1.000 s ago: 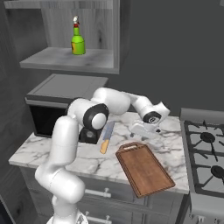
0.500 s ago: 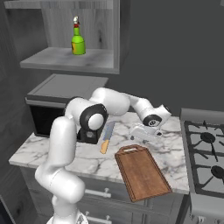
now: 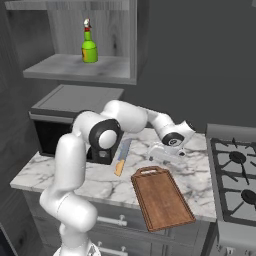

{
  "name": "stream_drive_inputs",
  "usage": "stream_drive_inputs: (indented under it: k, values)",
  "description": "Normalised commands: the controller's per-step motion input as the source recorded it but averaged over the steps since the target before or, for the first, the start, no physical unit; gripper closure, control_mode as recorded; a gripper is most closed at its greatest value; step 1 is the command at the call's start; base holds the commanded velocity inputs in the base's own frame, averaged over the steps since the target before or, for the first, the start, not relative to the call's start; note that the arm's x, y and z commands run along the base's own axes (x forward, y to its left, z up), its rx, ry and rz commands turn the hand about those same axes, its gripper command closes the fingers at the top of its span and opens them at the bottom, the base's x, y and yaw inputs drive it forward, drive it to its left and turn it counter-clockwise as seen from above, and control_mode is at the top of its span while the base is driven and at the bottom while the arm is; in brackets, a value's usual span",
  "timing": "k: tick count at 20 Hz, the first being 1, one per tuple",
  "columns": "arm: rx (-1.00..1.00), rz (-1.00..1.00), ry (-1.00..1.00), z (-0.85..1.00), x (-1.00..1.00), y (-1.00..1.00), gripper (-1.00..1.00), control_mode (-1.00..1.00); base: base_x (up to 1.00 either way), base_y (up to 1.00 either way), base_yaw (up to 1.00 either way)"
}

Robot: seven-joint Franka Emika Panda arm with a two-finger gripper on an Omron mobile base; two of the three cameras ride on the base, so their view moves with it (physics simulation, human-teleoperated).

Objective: Move the cutting board and knife to the sink. Then move spray from the cabinet to the counter.

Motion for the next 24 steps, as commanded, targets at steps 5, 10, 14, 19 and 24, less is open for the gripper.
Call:
stream_drive_inputs:
  k: [5,10,14,19,24]
  values:
    - [0.03,0.00,-0.10,0.27,0.00,0.00,-1.00,-1.00,0.00,0.00,0.00]
    - [0.06,0.00,0.00,0.59,-0.03,0.01,-1.00,-1.00,0.00,0.00,0.00]
    - [0.04,0.00,0.02,0.69,-0.28,0.00,-1.00,-1.00,0.00,0.00,0.00]
    - [-0.01,-0.05,0.02,0.60,-0.44,0.00,-1.00,-1.00,0.00,0.00,0.00]
    - [0.00,-0.12,0.00,0.39,-0.56,-0.07,-1.00,-1.00,0.00,0.00,0.00]
